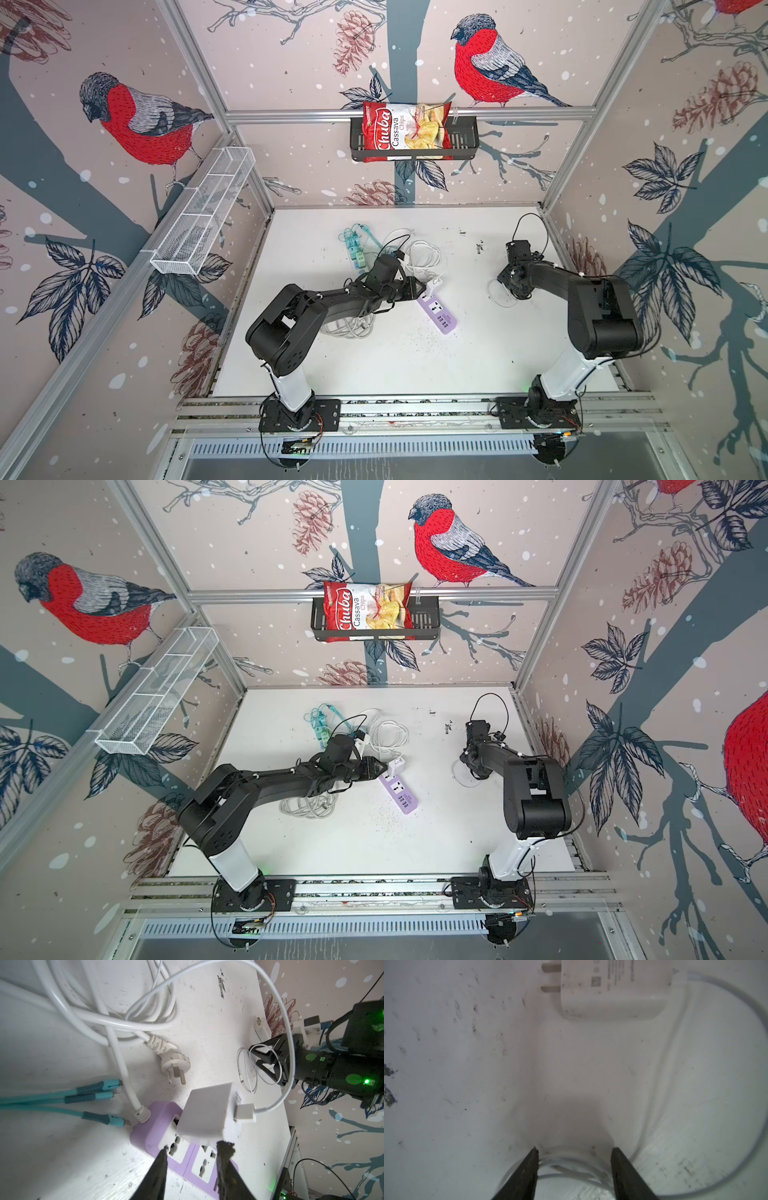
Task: Insert the plug
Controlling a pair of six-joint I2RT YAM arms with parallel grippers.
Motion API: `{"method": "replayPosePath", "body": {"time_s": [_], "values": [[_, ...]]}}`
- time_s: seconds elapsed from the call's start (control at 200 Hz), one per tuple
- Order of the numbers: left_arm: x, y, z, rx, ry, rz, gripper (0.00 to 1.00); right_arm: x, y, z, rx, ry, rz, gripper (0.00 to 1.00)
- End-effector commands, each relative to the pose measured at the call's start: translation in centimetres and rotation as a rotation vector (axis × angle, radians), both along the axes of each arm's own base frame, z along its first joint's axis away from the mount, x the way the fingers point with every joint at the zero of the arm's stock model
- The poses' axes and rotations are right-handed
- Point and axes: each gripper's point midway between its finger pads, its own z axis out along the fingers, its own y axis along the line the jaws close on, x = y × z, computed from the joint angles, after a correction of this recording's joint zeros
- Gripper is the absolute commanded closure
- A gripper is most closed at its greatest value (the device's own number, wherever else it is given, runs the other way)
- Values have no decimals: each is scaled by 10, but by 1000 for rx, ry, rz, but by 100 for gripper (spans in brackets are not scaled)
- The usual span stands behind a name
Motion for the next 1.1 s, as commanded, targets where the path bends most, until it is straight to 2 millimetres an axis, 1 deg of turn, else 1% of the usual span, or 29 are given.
{"method": "replayPosePath", "body": {"time_s": [0.0, 0.105, 0.245, 0.375, 0.46, 0.56, 0.645, 0.995, 1.096], "values": [[4, -4, 15, -41, -34, 10, 60, -34, 14, -18, 84, 135, -5, 43], [4, -7, 24, -52, -51, 12, 60, -35, 16, -21, 81, 141, 1, 43], [11, -10, 24, -31, -59, 18, 60, -35, 19, -24, 83, 144, 9, 44], [17, -16, 29, -43, -72, 12, 60, -35, 24, -24, 82, 146, 21, 44], [22, -18, 24, -19, -66, 13, 60, -36, 26, -25, 82, 146, 26, 44], [21, -19, 18, -13, -57, 6, 61, -37, 25, -24, 78, 144, 26, 44], [21, -19, 19, -13, -58, 7, 62, -37, 25, -24, 77, 145, 26, 44], [9, -13, -1, 16, -25, 15, 64, -35, 23, -20, 71, 135, 27, 44], [7, -12, -2, 12, -22, 18, 65, -36, 22, -17, 65, 132, 25, 44]]}}
